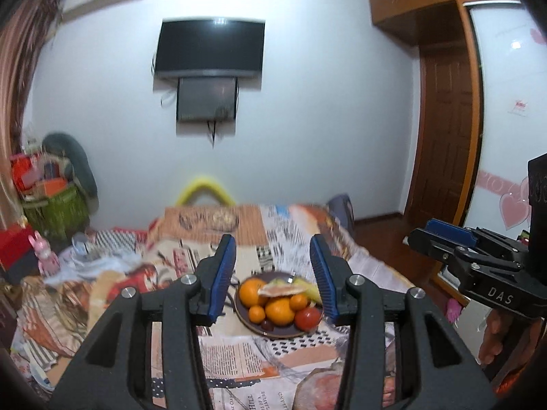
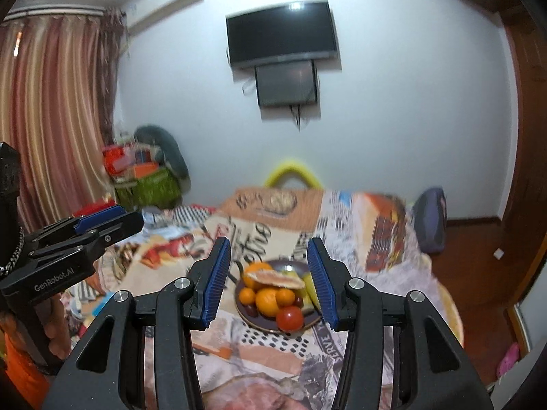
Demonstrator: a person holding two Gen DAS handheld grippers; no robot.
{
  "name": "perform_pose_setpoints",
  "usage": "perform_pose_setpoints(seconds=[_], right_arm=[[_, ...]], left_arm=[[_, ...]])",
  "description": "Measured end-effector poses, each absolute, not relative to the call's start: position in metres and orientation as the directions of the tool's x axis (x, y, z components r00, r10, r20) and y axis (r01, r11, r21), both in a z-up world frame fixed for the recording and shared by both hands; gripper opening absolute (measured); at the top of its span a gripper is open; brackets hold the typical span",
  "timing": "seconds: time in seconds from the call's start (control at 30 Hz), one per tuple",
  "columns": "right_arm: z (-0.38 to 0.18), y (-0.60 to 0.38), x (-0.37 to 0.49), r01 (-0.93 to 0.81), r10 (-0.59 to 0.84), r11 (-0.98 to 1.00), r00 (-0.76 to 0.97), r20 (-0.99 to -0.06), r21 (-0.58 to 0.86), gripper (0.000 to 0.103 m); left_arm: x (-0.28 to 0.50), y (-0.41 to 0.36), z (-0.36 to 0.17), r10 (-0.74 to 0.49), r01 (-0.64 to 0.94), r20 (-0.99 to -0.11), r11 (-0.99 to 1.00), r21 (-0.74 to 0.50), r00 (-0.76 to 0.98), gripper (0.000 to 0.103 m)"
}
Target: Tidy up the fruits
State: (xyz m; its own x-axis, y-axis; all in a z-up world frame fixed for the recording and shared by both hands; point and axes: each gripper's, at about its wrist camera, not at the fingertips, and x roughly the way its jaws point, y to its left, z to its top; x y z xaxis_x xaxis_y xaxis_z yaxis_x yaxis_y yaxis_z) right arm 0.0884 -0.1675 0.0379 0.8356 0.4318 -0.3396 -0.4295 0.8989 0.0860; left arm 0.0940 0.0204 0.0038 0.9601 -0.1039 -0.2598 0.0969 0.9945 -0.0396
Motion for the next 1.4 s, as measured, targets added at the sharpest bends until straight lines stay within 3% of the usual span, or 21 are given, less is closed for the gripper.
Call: perform_pose_setpoints(seconds=[0.1,0.43,0.6,0.67,1.4], right_arm=[[0.050,-0.173,0.067,-0.425,0.431,0.901,0.857,-0.283,0.085,0.046],[0.056,-0.177,0.036,-0.392,0.398,0.917,0.898,-0.189,0.067,0.079],[0.055,-0.173,0.030,-0.365,0.368,0.930,0.913,-0.175,0.049,0.092],[0.054,-0.172,0.029,-0.348,0.350,0.936,0.922,-0.162,0.045,0.102],[0.054,-0.184,0.010,-0.318,0.321,0.947,0.934,-0.155,0.047,0.103]], left_arm=[[0.073,0.017,0.015,-0.097,0.092,-0.210,0.995,-0.033,0.973,0.062],[0.034,0.008,0.026,-0.078,0.076,-0.146,0.997,-0.018,0.986,0.096],[0.025,0.008,0.025,-0.066,0.065,-0.141,0.998,-0.015,0.988,0.101],[0.023,0.008,0.024,-0.061,0.060,-0.139,0.998,-0.017,0.988,0.103],[0.024,0.007,0.017,-0.060,0.058,-0.157,0.998,-0.017,0.986,0.103]])
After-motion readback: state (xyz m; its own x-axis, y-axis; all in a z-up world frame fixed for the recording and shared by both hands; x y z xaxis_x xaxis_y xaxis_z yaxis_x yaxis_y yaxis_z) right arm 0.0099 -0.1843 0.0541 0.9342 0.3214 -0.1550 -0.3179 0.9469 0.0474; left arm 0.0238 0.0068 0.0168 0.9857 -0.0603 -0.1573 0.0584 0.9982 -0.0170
